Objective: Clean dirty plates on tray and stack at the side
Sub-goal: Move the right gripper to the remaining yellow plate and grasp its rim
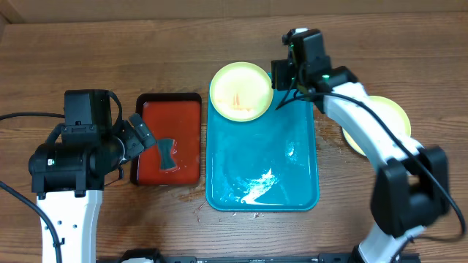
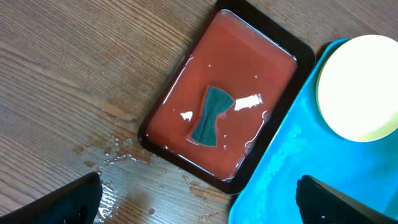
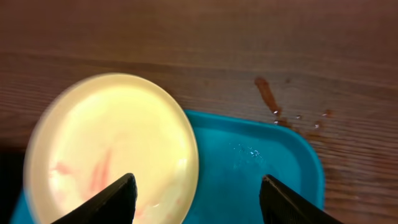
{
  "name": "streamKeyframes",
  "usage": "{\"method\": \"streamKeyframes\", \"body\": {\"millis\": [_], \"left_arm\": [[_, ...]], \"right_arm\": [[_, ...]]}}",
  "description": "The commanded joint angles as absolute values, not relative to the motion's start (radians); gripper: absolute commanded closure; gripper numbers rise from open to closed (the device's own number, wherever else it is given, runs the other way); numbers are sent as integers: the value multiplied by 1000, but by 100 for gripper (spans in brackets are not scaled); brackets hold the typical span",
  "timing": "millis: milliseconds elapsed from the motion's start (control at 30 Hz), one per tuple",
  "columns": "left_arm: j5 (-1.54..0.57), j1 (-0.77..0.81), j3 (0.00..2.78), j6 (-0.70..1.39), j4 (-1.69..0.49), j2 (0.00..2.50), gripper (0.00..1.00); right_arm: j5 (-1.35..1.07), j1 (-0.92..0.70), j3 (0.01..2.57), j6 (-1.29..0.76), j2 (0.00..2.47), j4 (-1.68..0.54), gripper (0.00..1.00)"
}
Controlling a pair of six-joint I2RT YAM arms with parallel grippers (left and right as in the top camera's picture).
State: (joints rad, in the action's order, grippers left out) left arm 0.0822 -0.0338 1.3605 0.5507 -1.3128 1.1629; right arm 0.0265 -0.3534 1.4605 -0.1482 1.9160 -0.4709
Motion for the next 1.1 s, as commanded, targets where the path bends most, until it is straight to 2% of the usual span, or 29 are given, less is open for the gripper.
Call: {"method": "streamKeyframes", "body": {"millis": [0,100,133,167,200,267,333,367,633,867,1067], "left_arm": [[76,-39,1377,554,-1311,1152,0],[76,-39,1377,554,-1309,1152,0],[77,-39,1377,554,-1309,1152,0],[77,-39,1377,554,-1309,1152,0],[77,-39,1377,554,-1308,1152,0],[77,-39,1377,554,-1308,1152,0],[77,-39,1377,554,-1308,1152,0],[77,-39,1377,554,-1308,1152,0],[77,-39,1377,554,-1308,1152,0],[76,-39,1377,553,-1309,1152,0],[67,-39,1377,554,-1329,1152,1]], "right_arm": [[39,-352,1471,-122,1997,-436,35],[36,-352,1471,-123,2062,-419,27],[21,-352,1471,-123,2080,-420,27],[3,-352,1471,-123,2093,-421,32],[-18,-352,1471,-123,2104,-424,38],[-62,-352,1471,-123,2114,-429,59],[-72,-352,1471,-127,2114,-433,92],[-72,-352,1471,-127,2114,-436,96],[-72,-332,1473,-313,2011,-591,96],[-73,-339,1473,-430,1870,-823,96],[-72,-368,1368,-663,1872,-939,96]]}}
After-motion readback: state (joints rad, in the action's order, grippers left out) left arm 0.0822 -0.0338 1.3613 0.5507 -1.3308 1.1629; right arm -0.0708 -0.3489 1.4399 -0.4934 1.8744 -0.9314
